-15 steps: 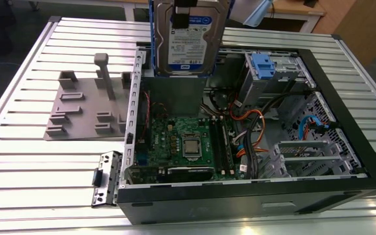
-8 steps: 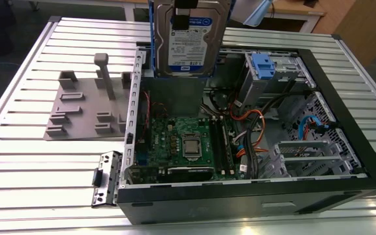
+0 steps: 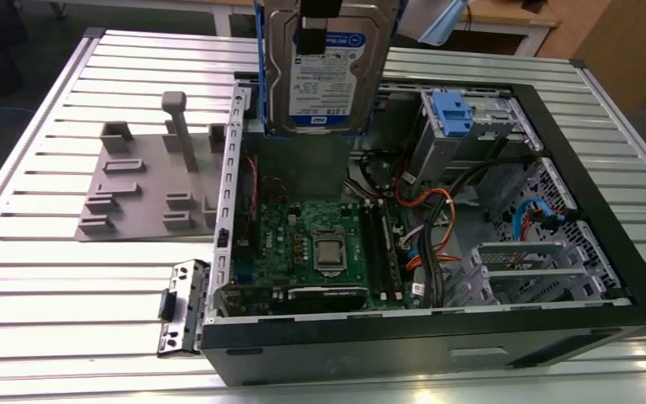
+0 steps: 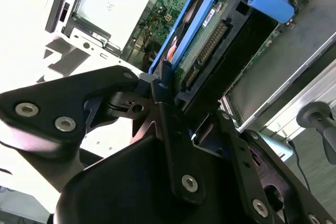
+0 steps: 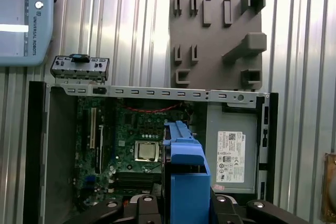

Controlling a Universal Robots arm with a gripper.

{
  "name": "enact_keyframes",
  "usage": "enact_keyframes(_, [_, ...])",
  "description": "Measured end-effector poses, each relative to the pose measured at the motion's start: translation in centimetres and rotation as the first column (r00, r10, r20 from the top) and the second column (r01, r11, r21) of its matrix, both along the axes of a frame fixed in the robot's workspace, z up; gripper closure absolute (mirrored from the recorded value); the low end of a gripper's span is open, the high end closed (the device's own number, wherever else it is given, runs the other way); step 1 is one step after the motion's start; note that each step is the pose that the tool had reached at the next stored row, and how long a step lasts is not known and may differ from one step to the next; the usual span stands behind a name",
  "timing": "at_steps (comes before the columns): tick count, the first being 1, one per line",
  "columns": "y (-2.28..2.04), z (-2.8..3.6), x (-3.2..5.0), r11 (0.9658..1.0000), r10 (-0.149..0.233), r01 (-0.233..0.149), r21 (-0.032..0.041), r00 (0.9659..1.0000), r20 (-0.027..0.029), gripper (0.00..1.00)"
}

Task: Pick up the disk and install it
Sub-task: 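Pick up the disk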

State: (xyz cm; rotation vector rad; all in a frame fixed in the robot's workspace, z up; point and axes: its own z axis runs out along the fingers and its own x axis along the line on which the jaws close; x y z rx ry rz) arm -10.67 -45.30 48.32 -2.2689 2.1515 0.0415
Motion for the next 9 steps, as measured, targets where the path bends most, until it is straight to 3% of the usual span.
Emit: enact_keyframes(9, [-0.39,0.00,0.03,1.0000,0.000,0.000,0.0000,1.0000,0.0000,0.64])
